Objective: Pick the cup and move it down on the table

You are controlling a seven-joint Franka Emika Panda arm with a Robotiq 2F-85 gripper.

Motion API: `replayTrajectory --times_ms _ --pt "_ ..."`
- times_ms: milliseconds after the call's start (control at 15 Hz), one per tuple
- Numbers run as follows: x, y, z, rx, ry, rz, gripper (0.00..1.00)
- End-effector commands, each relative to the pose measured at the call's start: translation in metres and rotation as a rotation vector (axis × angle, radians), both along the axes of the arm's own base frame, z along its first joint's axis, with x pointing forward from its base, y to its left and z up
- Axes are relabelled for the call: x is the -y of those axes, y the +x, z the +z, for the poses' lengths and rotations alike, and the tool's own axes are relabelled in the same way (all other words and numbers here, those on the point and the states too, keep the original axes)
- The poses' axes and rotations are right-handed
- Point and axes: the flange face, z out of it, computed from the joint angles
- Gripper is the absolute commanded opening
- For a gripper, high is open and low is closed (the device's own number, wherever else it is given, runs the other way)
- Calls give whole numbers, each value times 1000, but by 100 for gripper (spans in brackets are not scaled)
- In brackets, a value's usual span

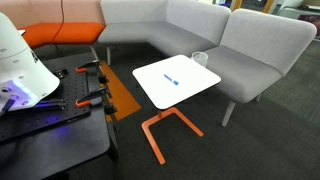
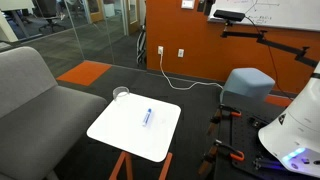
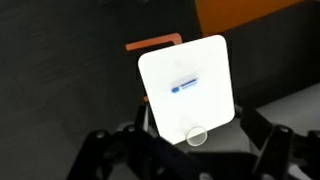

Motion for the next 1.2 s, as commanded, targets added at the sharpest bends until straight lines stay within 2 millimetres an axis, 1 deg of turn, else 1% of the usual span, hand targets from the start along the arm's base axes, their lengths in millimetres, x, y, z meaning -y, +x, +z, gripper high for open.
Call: replayTrajectory --times_ms 0,867,933,1000,1133 --pt "0 0 1 -1 1 0 100" --pt "0 0 1 -1 1 0 100" --pt "-7 11 -1 -21 -24 -22 100" --pt "-18 21 -3 -48 -41 -22 100" --pt "-50 50 -12 -96 -128 -51 100"
